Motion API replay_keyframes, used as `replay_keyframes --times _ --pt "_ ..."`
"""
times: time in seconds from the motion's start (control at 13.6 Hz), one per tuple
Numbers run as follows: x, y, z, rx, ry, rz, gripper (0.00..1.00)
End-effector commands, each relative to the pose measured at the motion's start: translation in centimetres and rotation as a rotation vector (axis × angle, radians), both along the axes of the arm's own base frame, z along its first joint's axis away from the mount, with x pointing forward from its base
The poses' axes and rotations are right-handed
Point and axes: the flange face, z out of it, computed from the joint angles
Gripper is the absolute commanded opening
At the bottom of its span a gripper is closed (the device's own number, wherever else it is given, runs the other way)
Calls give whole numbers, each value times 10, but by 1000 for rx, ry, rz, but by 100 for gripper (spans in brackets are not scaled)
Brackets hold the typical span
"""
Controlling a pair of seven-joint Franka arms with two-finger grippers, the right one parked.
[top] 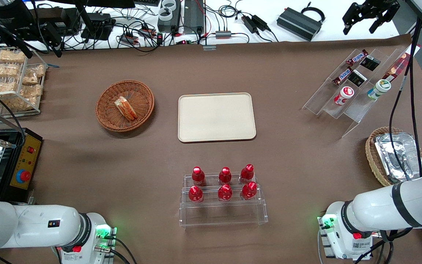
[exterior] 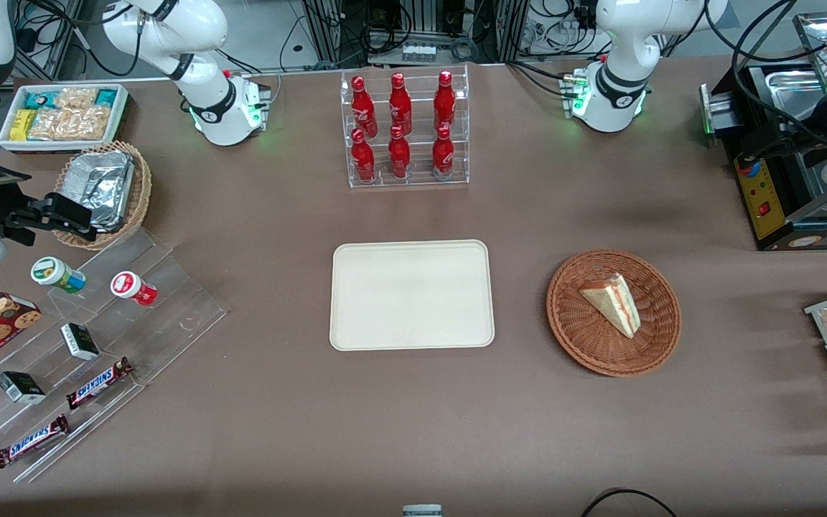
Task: Place sandwich from basket to tray
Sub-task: 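Move the left gripper over the wrapped sandwich in the woven basket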
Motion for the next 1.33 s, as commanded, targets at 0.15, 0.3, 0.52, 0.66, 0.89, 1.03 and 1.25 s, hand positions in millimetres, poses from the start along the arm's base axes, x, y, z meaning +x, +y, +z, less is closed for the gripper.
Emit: replay_keyframes --times 0.15,0.3,0.52,0.66,0.89,1.03,1.25 --pt "2 3 4 2 -10 -13 100" --pt "15 9 -10 61 -15 8 100" --pt "45 13 -53 83 -2 200 100" --pt "58 12 -74 104 -17 345 100" --pt "71 7 -109 87 -17 599 100" --pt "77 -4 -135 92 -39 692 100" --pt "94 -35 -190 105 -26 741 100"
